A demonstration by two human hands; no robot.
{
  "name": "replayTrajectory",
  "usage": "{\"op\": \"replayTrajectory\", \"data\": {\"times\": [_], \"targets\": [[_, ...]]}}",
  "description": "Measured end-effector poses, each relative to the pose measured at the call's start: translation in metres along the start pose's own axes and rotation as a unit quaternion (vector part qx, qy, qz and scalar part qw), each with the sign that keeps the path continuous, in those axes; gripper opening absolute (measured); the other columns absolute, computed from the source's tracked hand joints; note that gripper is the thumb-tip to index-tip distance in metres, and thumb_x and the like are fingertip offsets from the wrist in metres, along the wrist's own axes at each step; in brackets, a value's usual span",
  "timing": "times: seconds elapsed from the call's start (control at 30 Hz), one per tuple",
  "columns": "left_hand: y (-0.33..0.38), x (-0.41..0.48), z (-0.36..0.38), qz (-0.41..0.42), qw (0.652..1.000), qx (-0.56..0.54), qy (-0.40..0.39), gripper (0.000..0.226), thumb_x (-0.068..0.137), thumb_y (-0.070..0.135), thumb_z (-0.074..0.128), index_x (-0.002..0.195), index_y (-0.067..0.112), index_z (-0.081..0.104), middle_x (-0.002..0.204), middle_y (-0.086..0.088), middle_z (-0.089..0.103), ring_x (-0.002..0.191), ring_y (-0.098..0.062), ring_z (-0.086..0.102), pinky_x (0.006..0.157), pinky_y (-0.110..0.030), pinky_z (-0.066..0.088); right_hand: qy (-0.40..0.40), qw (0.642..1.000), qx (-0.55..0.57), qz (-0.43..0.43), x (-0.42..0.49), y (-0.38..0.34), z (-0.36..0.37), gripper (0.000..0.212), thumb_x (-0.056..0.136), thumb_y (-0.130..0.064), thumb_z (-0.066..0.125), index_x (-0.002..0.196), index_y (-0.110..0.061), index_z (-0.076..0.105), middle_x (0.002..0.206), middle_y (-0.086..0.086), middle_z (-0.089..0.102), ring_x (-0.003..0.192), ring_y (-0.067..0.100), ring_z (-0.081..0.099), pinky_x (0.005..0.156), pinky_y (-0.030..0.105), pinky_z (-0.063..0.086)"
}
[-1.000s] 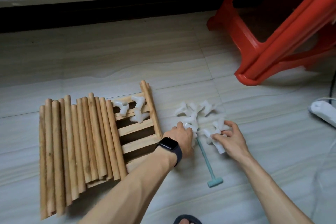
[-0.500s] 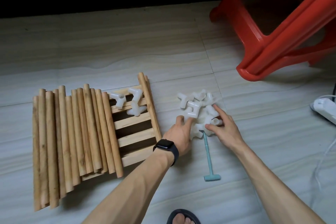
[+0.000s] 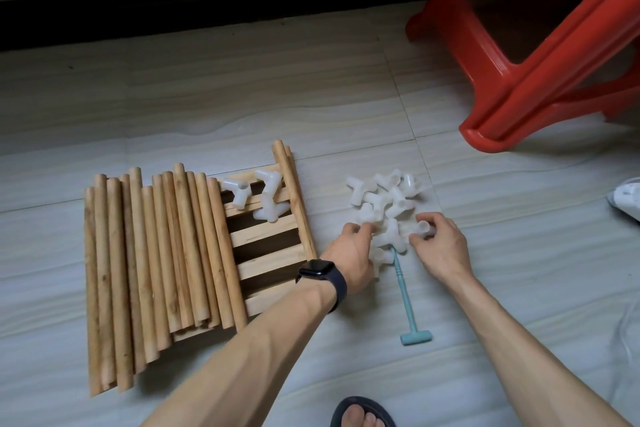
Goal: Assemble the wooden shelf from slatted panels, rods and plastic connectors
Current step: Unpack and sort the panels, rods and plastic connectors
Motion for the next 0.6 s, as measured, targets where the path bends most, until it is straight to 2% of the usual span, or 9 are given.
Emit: {"op": "replayTrajectory", "data": {"times": [0.07, 0.13, 0.27, 0.4, 0.5, 0.6], "targets": [[0.002, -0.001, -0.013, 0.012, 1.0, 0.01, 0.006, 0.059, 0.093, 0.012, 0.057, 0.148, 0.017, 0.036, 0.146, -0.013, 0.038, 0.119, -0.034, 0.054, 0.095, -0.038, 0.049, -0.002, 1.0, -0.007, 0.004, 0.0, 0.0, 0.001, 0.039, 0.084, -0.015, 0.069, 0.121, -0.018, 0.062, 0.12, 0.003, 0.063, 0.116, 0.027, 0.054, 0.1, 0.033, 0.042], [0.004, -0.005, -0.03, 0.024, 0.999, 0.015, 0.022, 0.056, 0.094, 0.015, 0.058, 0.146, 0.018, 0.039, 0.145, -0.011, 0.041, 0.119, -0.032, 0.055, 0.094, -0.035, 0.048, -0.012, 1.0, 0.006, 0.007, -0.002, -0.002, 0.002, 0.041, 0.082, -0.018, 0.071, 0.122, -0.019, 0.062, 0.119, -0.001, 0.065, 0.124, 0.026, 0.05, 0.102, 0.032, 0.041], [0.002, -0.018, -0.073, 0.048, 0.996, 0.008, 0.069, 0.046, 0.096, 0.022, 0.059, 0.14, 0.022, 0.048, 0.142, -0.005, 0.047, 0.108, -0.023, 0.06, 0.096, -0.036, 0.05, -0.004, 1.0, -0.006, 0.0, -0.008, -0.017, -0.004, 0.049, 0.08, -0.015, 0.067, 0.128, -0.02, 0.058, 0.127, 0.001, 0.057, 0.129, 0.024, 0.039, 0.102, 0.029, 0.033], [-0.031, -0.037, -0.132, 0.041, 0.989, 0.008, 0.142, 0.04, 0.096, 0.024, 0.061, 0.135, 0.025, 0.052, 0.139, 0.001, 0.048, 0.109, -0.015, 0.057, 0.094, -0.032, 0.052, 0.048, 0.995, -0.043, -0.077, -0.019, -0.056, -0.011, 0.047, 0.08, -0.014, 0.064, 0.125, -0.02, 0.058, 0.128, 0.0, 0.057, 0.128, 0.025, 0.035, 0.105, 0.032, 0.033], [-0.074, -0.05, -0.179, -0.011, 0.977, 0.051, 0.208, 0.051, 0.093, 0.028, 0.065, 0.14, 0.026, 0.046, 0.147, -0.002, 0.041, 0.118, -0.016, 0.049, 0.09, -0.027, 0.044, 0.055, 0.985, -0.023, -0.164, -0.028, -0.101, -0.002, 0.043, 0.08, -0.013, 0.066, 0.123, -0.016, 0.06, 0.127, 0.002, 0.058, 0.125, 0.026, 0.038, 0.106, 0.031, 0.032], [-0.113, -0.056, -0.199, -0.093, 0.969, 0.137, 0.184, 0.08, 0.085, 0.04, 0.073, 0.151, 0.031, 0.03, 0.16, -0.006, 0.025, 0.14, -0.028, 0.033, 0.108, -0.043, 0.039, -0.006, 0.97, -0.043, -0.241, -0.041, -0.155, 0.023, 0.047, 0.086, -0.022, 0.065, 0.131, -0.016, 0.055, 0.134, 0.001, 0.052, 0.127, 0.021, 0.037, 0.105, 0.025, 0.027]]}}
Point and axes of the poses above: each hand's wrist, its own x-axis towards the middle knuckle, its own z-axis out of the palm, y = z × x, the point moved 7 cm from there along x, towards the middle knuckle
